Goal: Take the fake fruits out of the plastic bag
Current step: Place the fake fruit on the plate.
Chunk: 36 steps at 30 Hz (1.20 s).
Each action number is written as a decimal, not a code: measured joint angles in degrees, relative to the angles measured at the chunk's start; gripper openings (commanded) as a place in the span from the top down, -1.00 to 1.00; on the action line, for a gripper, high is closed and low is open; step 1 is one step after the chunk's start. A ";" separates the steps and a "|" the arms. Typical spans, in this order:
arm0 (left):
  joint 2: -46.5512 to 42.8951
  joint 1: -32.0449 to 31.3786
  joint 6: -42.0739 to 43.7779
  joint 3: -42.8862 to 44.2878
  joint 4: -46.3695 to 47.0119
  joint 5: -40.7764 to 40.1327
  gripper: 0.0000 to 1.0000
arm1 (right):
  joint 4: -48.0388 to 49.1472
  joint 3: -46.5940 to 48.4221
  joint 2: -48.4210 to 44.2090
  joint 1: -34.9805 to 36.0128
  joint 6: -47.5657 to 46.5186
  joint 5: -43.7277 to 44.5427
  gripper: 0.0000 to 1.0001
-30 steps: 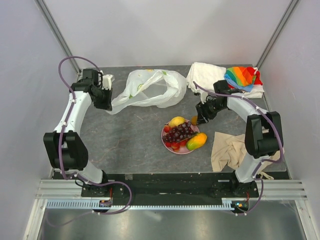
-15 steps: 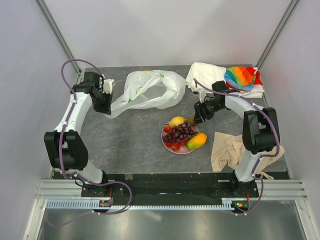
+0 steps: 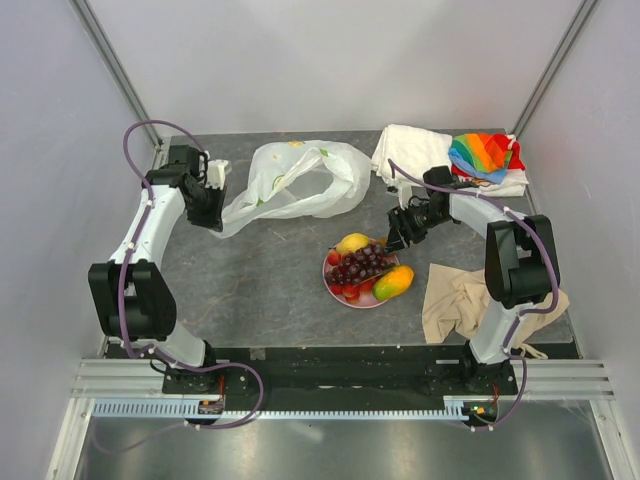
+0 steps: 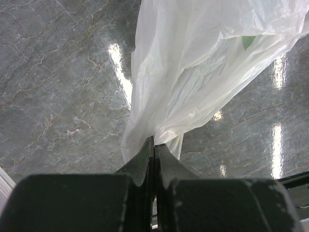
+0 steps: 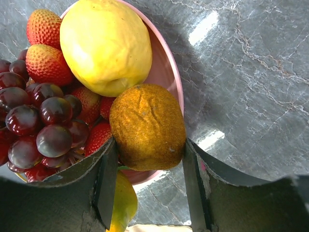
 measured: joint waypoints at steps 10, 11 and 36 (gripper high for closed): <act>0.02 0.00 0.02 -0.55 0.02 0.24 0.97 | -0.74 -0.61 0.00 -0.02 0.07 0.15 -0.96; 0.04 0.00 0.02 -0.55 0.04 0.24 0.97 | -0.81 -0.61 0.00 -0.02 0.00 0.15 -0.96; 1.38 0.00 0.02 -0.68 0.26 1.57 0.97 | -5.49 8.92 -0.02 -4.22 -1.05 2.12 -0.96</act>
